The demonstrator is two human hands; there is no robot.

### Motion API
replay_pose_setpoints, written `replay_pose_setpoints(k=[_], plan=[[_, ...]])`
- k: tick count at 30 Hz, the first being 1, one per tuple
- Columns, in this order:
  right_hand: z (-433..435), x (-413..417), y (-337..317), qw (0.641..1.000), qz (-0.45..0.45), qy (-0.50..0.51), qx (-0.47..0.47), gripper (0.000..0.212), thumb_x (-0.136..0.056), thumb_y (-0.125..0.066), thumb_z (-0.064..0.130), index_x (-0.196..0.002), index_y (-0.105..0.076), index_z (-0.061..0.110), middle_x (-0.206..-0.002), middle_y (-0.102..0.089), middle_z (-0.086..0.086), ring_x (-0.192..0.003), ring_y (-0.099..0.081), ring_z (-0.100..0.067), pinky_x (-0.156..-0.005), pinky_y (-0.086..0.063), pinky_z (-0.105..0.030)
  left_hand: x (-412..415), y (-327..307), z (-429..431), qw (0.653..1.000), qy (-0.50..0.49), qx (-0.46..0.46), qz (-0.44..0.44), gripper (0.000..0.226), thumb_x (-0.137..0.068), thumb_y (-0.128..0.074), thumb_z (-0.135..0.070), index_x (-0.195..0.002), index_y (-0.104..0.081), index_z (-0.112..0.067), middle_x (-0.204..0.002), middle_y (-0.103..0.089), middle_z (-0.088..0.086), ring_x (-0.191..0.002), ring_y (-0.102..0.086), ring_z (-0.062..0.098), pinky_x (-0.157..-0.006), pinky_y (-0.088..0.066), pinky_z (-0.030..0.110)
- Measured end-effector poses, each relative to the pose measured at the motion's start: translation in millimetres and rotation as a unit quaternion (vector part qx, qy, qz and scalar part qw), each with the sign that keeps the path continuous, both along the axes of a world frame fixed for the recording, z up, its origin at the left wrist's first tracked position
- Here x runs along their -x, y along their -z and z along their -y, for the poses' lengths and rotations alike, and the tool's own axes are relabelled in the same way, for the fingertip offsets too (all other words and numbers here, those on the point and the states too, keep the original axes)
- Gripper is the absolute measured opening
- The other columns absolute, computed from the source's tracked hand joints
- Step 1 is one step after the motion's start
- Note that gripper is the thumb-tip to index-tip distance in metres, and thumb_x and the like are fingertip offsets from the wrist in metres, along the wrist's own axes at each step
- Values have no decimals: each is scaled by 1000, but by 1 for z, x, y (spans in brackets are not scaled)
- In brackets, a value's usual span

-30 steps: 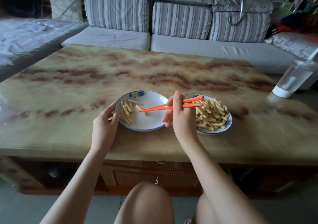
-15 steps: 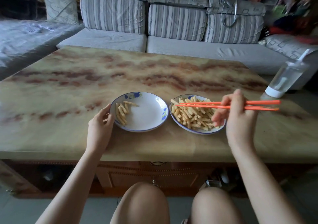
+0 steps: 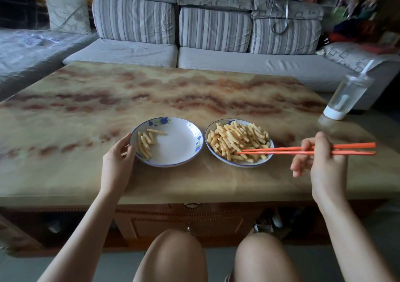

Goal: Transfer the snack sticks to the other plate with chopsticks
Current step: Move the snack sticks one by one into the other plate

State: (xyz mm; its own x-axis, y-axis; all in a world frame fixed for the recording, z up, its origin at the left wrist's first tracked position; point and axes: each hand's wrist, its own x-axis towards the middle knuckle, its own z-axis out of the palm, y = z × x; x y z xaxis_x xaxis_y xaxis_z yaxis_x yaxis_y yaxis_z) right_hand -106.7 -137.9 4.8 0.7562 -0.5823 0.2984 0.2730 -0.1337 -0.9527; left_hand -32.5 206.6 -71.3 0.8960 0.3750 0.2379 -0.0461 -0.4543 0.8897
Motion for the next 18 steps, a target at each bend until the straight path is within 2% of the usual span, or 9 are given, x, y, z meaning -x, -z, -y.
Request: replay_pose_setpoints(k=[6,11,14,18], plan=[[7,4,-4,1000,-9,-2,17,40,-101,-35,25,-66,-48,8,-37,-50,-11,-28,-41,-20,-36,-27,-21,2,-2,1,1000,0,5,0,37,-94,-49,-14,-130,-58,-19,-103,-59,-12,-93,-53,2,-78,-35,16],[-6,4,-18,1000,26,-9,5,41,-101,-36,26,-66,-49,12,-37,-49,-10,-29,-40,-20,-35,-25,-24,1,-1,1,1000,-1,7,3,37,-93,-50,-13,-129,-58,-17,-103,-61,-8,-92,-54,4,-78,-35,17],[-29,-6,-22,997,51,-50,-6,41,-103,-34,25,-67,-50,13,-37,-49,-7,-29,-40,-19,-35,-24,-27,1,0,0,1000,0,4,1,38,-93,-49,-14,-130,-58,-18,-103,-61,-9,-93,-54,3,-78,-35,17],[-69,-32,-14,992,32,-117,-36,41,-104,-33,25,-69,-50,10,-36,-49,-5,-28,-40,-16,-33,-31,-16,1,0,0,1000,1,0,3,38,-93,-49,-13,-130,-58,-17,-102,-60,-10,-93,-54,3,-77,-35,15]])
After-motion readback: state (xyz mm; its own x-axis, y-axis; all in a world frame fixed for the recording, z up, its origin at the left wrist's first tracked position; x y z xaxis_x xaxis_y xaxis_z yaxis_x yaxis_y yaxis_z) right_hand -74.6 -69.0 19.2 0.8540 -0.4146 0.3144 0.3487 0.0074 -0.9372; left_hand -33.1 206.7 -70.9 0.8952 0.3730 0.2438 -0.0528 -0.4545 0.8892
